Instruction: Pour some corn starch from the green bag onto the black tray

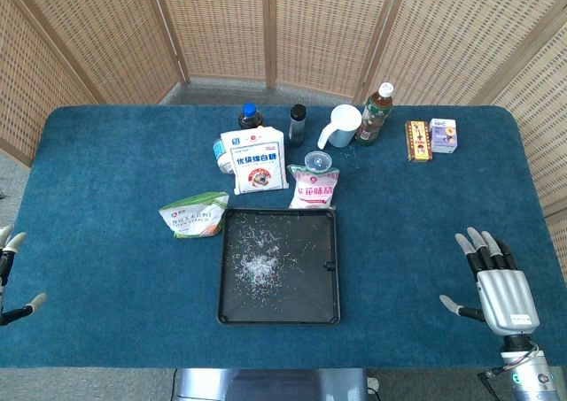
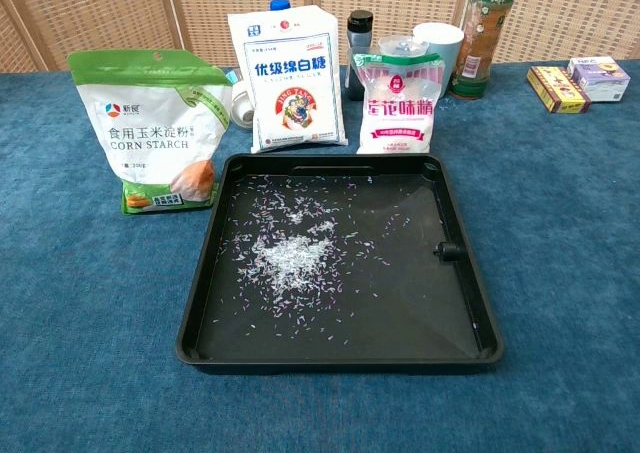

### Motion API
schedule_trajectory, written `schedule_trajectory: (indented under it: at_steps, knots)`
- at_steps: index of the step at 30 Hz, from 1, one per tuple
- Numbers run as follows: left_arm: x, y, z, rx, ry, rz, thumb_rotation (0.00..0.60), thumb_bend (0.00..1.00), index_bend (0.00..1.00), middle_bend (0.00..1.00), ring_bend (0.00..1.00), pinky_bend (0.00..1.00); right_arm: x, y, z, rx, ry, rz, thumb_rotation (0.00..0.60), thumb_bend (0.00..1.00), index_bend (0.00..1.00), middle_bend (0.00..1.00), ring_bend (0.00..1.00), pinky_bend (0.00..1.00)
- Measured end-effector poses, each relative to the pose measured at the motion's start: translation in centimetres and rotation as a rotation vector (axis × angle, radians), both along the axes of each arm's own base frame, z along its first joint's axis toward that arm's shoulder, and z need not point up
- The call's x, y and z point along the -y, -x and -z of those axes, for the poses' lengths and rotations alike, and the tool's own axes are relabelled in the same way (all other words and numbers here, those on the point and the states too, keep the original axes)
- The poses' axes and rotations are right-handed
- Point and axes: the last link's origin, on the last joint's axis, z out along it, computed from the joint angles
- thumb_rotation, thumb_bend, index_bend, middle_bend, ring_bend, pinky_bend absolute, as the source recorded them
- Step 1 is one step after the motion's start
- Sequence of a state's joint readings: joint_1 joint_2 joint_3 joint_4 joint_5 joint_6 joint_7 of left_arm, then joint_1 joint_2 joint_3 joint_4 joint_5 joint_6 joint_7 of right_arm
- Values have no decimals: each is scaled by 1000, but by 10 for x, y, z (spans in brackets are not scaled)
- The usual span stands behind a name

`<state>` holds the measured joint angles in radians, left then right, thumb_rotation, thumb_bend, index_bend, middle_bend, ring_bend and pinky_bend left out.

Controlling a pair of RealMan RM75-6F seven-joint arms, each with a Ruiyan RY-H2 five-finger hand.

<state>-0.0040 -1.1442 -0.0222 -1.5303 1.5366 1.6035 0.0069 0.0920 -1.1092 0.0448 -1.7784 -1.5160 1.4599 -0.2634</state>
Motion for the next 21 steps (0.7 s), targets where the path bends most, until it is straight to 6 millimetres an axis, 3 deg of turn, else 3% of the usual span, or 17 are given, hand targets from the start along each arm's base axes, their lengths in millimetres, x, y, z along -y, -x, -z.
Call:
schedule_trajectory:
  at_steps: [12, 15, 21]
  knots:
    - [-13, 4, 8, 43, 7, 34, 600, 1, 41, 0, 0, 0, -1, 1, -5, 37, 0, 8, 415, 26, 35, 22, 0, 79]
    - [-25, 8, 16, 119, 12, 70, 600, 0, 40, 0, 0, 0, -1, 2, -4, 45, -10, 18, 420, 26, 35, 23, 0, 79]
    - [-72, 4, 47, 291, 68, 150, 600, 1, 41, 0, 0, 0, -1, 4, -3, 57, -24, 26, 420, 26, 35, 23, 0, 80]
